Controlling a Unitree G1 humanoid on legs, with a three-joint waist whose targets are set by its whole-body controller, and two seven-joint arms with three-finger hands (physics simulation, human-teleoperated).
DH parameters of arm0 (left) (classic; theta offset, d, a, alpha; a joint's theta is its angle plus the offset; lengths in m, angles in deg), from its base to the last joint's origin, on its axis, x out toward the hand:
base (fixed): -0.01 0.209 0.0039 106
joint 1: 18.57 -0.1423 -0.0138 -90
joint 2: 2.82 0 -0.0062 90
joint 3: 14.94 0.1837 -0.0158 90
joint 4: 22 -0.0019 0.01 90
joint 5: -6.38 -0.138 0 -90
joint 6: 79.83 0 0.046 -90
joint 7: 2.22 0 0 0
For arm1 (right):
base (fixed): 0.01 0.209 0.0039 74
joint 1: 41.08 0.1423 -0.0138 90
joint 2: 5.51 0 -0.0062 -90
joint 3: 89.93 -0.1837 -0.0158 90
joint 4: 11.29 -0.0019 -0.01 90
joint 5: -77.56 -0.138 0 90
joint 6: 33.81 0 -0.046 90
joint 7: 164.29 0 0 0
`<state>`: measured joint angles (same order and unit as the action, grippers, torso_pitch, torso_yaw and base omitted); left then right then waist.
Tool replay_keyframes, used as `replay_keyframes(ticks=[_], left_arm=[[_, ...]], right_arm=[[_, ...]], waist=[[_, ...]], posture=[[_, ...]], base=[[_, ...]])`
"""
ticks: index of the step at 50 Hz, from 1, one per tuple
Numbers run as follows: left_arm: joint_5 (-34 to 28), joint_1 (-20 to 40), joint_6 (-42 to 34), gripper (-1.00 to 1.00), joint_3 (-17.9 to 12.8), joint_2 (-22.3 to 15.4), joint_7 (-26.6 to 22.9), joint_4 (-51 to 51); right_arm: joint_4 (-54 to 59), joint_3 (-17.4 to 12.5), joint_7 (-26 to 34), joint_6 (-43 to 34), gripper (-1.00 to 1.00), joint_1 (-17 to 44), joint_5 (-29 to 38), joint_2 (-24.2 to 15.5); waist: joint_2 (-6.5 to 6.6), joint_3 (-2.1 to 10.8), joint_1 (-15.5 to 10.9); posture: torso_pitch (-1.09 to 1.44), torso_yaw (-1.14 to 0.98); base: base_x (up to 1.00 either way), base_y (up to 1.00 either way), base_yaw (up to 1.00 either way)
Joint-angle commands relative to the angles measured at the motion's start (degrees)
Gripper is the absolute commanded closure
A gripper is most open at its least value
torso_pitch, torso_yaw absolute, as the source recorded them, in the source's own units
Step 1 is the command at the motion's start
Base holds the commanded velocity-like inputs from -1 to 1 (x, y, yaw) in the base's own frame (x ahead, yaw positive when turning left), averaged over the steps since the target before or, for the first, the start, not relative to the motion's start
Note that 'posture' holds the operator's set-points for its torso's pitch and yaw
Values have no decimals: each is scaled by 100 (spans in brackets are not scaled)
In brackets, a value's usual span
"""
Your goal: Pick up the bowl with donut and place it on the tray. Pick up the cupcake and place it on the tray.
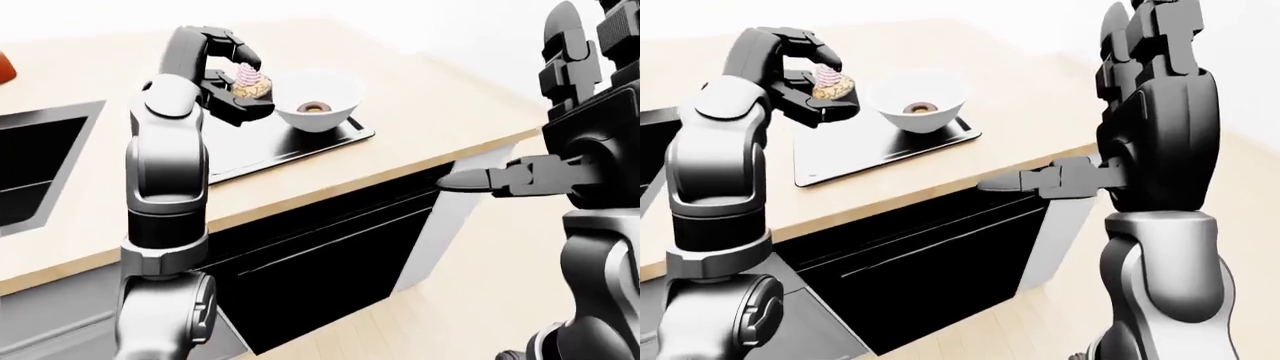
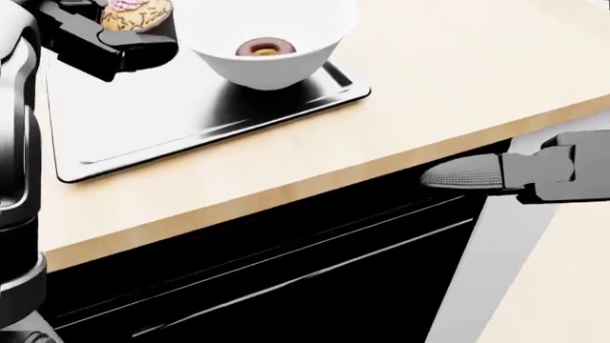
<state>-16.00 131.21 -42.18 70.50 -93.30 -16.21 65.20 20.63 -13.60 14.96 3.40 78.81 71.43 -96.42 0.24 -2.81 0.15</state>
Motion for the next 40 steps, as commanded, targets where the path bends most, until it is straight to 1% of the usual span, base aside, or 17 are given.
replay_keyframes(ticks=[1, 2, 3, 4, 5, 6, 7, 9, 12, 13, 15, 16, 19, 23, 29, 35, 40], left_arm=[[-63, 191, 115, 100, -77, -92, 67, 188], [-61, 196, 104, 100, -78, -99, 63, 196], [-58, 199, 94, 100, -83, -104, 60, 206], [-55, 204, 94, 100, -85, -108, 64, 203], [-53, 203, 86, 100, -85, -113, 61, 214], [-52, 204, 69, 100, -87, -122, 52, 234], [-47, 193, 63, 100, -95, -132, 47, 256], [-41, 179, 54, 100, -108, -154, 39, 286], [-34, 166, 16, 100, -125, -187, 23, 339], [-32, 166, -7, 100, -133, -203, 14, 366], [-18, 149, -13, 100, -157, -232, 11, 386], [-16, 141, -43, 100, -164, -252, -1, 424], [-5, 154, -122, 100, -204, -342, -44, 509], [11, 192, 102, 100, -238, -382, 116, 216], [-2, 167, 346, 100, -258, -450, 391, -48], [34, 75, 550, 100, -344, -534, 601, -258], [118, -59, 1178, 100, -373, -455, 1081, -916]], right_arm=[[-38, 3, 23, 98, -100, 114, 6, -18], [-30, -5, 29, 105, -100, 116, 9, -17], [-33, -12, 32, 98, -100, 118, 6, -13], [-39, -22, 34, 89, -100, 128, -1, -9], [-46, -30, 36, 80, -100, 135, -5, -12], [-52, -33, 36, 76, -100, 130, -11, -8], [-54, -54, 41, 78, -100, 125, -35, 6], [-70, -76, 27, 98, -100, 99, -77, 24], [-69, -68, -2, 79, -100, 121, -96, 9], [-71, -61, -11, 72, -100, 126, -99, 4], [-75, -57, -21, 79, -100, 121, -108, 2], [-76, -49, -22, 97, -100, 113, -104, -4], [-60, -49, -20, 131, -100, 97, -105, -4], [-93, -100, -33, 76, -100, 126, -148, -23], [-95, -138, -53, 60, -100, 130, -201, -61], [-104, -114, -109, 17, -100, 180, -231, -76], [-109, -107, -130, 27, -100, 171, -241, -76]], waist=[[8, 160, -33], [119, 213, -29], [284, 281, -30], [128, 306, -34], [222, 216, -67], [309, 189, -59], [230, 110, -108], [152, 72, -49], [-11, -74, -53], [-104, -72, -68], [-403, 22, -108], [-302, 21, -153], [-214, 127, -123], [-126, 164, -88], [-82, 219, -53], [-78, 211, -23], [-77, 191, -24]], posture=[[0, 0], [0, 0], [0, 0], [0, 0], [0, 0], [0, 0], [0, 0], [0, 0], [0, 0], [0, 0], [0, 0], [0, 0], [0, 0], [0, 0], [0, 0], [0, 0], [0, 0]], base=[[11, 9, 0], [8, 9, 0], [6, 9, 0], [5, 10, 0], [1, 10, 0], [0, 9, 0], [0, 0, 0], [0, 0, 0], [0, 0, 0], [0, 0, 0], [0, 0, 0], [0, 0, 0], [0, 0, 0], [0, 0, 0], [0, 0, 0], [0, 0, 0], [0, 0, 0]])
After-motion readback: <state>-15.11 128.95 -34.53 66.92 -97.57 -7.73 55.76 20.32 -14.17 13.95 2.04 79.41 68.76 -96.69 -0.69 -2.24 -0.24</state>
